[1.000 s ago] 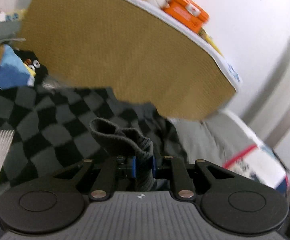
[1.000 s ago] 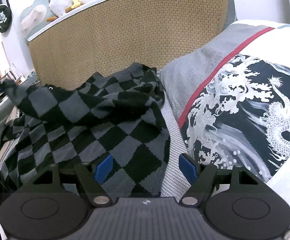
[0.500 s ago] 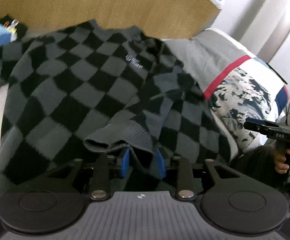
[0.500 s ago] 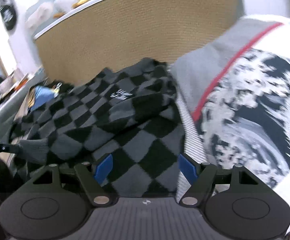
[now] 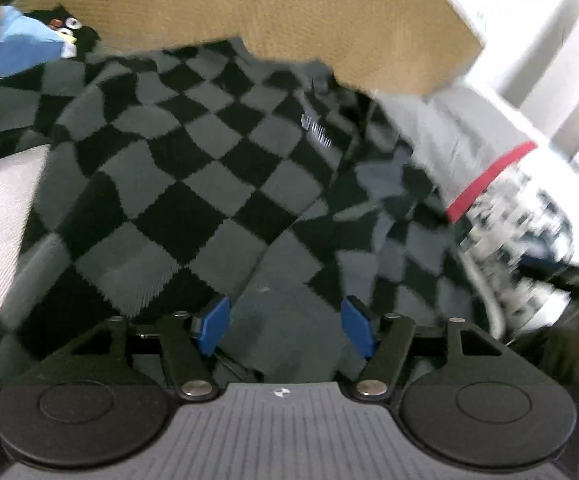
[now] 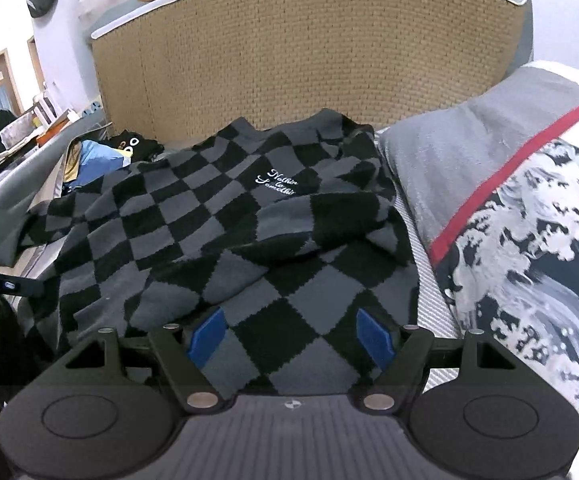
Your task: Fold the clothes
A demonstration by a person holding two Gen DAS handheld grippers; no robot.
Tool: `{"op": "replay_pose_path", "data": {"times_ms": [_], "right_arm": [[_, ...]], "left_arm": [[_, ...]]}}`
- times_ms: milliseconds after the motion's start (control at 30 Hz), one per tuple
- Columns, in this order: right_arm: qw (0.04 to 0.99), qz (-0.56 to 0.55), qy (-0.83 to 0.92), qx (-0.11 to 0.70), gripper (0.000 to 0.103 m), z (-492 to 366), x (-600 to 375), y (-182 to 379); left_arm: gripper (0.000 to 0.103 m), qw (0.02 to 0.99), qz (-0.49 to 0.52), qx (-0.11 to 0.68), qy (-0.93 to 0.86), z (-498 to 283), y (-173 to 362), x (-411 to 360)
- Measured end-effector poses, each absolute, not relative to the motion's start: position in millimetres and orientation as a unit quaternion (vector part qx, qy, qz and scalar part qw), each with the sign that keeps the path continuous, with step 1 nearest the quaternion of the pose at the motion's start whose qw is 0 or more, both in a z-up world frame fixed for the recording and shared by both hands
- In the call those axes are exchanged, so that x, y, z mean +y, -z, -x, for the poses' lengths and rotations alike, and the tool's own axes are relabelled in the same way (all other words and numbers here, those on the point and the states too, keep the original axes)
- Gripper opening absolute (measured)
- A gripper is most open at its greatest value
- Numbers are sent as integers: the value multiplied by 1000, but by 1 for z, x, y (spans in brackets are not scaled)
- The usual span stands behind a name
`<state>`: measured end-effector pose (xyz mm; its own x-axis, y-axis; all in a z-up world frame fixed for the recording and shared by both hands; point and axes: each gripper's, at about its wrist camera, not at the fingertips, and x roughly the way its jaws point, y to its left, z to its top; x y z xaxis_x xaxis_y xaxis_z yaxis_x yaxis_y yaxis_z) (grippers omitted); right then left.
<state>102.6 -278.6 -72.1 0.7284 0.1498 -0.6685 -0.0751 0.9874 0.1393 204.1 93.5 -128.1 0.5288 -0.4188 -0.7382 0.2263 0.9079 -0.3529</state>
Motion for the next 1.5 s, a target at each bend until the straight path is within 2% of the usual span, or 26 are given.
{"op": "replay_pose_path", "data": {"times_ms": [233, 333, 367, 433, 467, 533, 733, 800, 967, 1367, 1500], "right_arm": [[932, -32, -72, 354, 77, -112, -258, 67], [933, -19, -66, 354, 77, -126, -257, 67], [933, -15, -64, 352, 77, -133, -259, 67], [934, -13, -58, 353, 77, -152, -264, 67], [934, -13, -54, 354, 77, -164, -268, 67], [934, -14, -41, 356, 77, -191, -276, 66], [935, 0, -18, 354, 77, -279, -289, 64], [936, 10, -13, 350, 74, -307, -290, 65], [930, 21, -9, 366, 66, -376, -291, 72], [905, 63, 44, 419, 59, -485, -298, 116], [890, 75, 66, 446, 56, -517, -302, 130]], "left_arm": [[66, 853, 44, 480, 202, -236, 161, 76], [62, 846, 44, 484, 218, -237, 168, 74], [59, 845, 41, 485, 223, -235, 170, 73], [41, 842, 36, 484, 236, -231, 171, 71], [39, 841, 36, 482, 243, -230, 171, 71], [27, 839, 49, 481, 250, -228, 170, 75], [18, 839, 69, 471, 262, -223, 166, 85], [15, 842, 67, 467, 261, -221, 164, 85], [15, 845, 68, 461, 263, -220, 168, 84], [15, 839, 99, 462, 270, -222, 176, 93], [22, 837, 96, 458, 286, -220, 175, 91]]}}
